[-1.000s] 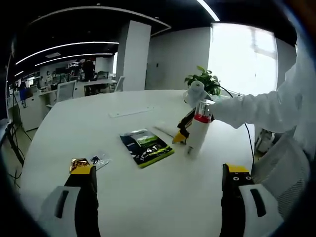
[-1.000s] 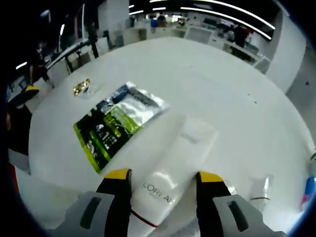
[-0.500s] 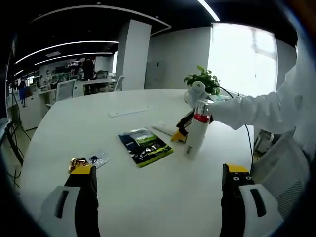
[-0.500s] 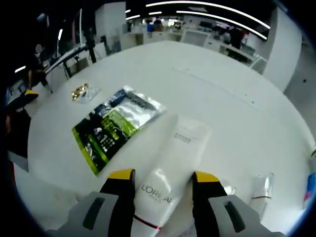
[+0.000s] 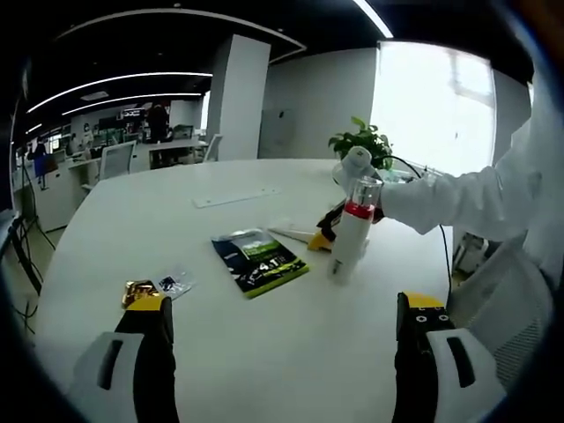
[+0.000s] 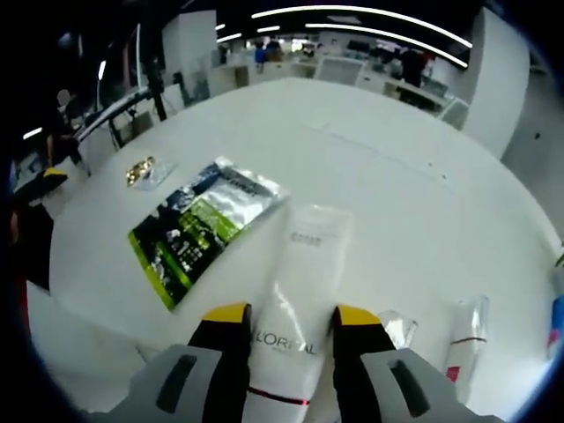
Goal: Arrange the skincare products in the storage area until every visible bottle or jar stands upright without overlapping.
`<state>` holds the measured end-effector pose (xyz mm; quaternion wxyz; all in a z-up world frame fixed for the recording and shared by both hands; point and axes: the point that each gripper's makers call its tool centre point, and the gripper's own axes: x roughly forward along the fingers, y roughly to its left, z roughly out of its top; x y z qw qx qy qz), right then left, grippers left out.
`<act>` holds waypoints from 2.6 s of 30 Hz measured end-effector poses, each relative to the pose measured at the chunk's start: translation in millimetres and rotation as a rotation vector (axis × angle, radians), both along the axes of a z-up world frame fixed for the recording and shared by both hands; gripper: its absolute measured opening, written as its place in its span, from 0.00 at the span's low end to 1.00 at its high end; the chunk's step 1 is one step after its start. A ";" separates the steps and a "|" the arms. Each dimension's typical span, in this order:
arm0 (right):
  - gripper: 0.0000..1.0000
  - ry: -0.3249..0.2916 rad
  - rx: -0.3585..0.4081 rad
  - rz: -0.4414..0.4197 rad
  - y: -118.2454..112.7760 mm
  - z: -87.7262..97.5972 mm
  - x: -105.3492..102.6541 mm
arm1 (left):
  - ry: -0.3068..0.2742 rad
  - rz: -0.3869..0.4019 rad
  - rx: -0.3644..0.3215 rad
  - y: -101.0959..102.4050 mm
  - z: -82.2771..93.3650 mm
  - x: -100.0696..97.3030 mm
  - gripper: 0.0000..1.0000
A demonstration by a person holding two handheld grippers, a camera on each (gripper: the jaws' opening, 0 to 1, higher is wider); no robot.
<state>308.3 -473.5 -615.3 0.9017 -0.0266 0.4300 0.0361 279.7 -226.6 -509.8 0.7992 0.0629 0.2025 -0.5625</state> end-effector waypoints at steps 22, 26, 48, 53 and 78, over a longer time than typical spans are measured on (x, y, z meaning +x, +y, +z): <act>0.25 0.008 0.024 -0.064 -5.0 -0.5 -28.5 | 0.009 -0.015 0.016 2.4 -4.0 -4.1 0.99; 0.24 0.007 0.033 -0.060 -7.4 0.1 -32.1 | 0.009 -0.017 0.019 2.8 -3.9 -4.8 0.99; 0.23 -0.097 0.198 -0.209 -15.1 4.4 -50.0 | 0.009 -0.023 0.026 1.9 -8.1 -1.9 0.99; 0.23 -0.105 0.248 -0.250 -13.1 5.8 -58.0 | 0.009 -0.030 0.028 0.5 -7.5 -5.5 0.99; 0.23 -0.124 0.504 -0.383 0.4 10.9 -94.2 | 0.021 -0.048 0.030 -5.9 -5.4 -15.1 0.99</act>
